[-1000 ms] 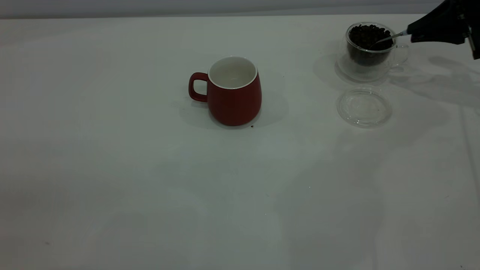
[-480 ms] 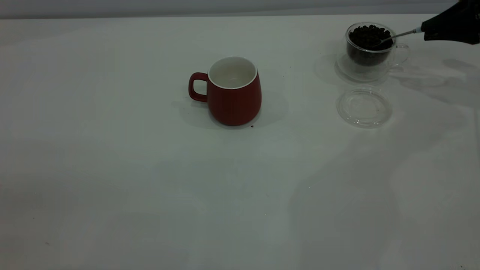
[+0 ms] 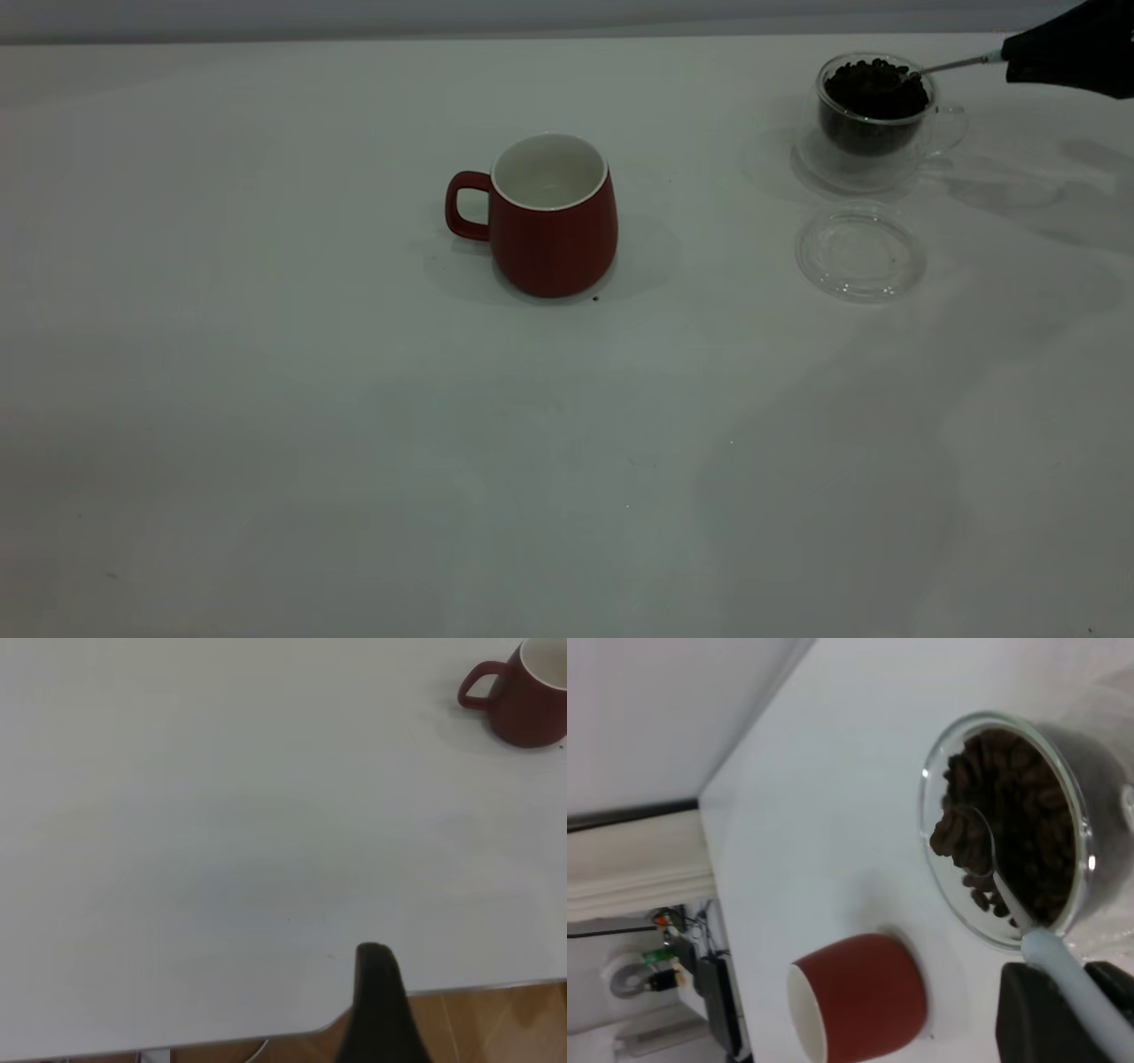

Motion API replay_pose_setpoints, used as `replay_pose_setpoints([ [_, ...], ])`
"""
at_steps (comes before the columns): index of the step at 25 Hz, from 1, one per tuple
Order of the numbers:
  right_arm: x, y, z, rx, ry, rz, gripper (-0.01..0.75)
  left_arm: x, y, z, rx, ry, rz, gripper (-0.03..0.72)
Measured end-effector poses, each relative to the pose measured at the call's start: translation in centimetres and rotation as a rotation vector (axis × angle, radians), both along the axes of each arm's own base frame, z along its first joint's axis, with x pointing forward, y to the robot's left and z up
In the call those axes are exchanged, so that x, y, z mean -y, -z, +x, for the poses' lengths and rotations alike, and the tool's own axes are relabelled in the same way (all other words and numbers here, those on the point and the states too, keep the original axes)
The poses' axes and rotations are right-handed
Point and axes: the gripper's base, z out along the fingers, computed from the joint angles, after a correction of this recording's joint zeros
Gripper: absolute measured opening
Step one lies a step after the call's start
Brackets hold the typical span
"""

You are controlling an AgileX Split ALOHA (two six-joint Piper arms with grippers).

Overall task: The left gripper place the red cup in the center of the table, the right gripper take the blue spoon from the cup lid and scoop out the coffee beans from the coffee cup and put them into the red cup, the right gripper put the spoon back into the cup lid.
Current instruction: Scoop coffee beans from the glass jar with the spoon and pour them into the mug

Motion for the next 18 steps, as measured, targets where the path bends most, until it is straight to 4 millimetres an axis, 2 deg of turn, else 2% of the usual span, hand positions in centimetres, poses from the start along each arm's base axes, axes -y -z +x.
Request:
replay_pose_setpoints([
  [14, 0.2, -0.2, 0.1, 0.023, 0.019, 0.048, 0.101, 0.0, 0.0, 0.0, 0.000, 0.000, 0.000, 0.587],
  [18, 0.2, -1.2, 0.3, 0.045, 0.018, 0.041, 0.101, 0.0, 0.0, 0.0, 0.000, 0.000, 0.000, 0.587],
])
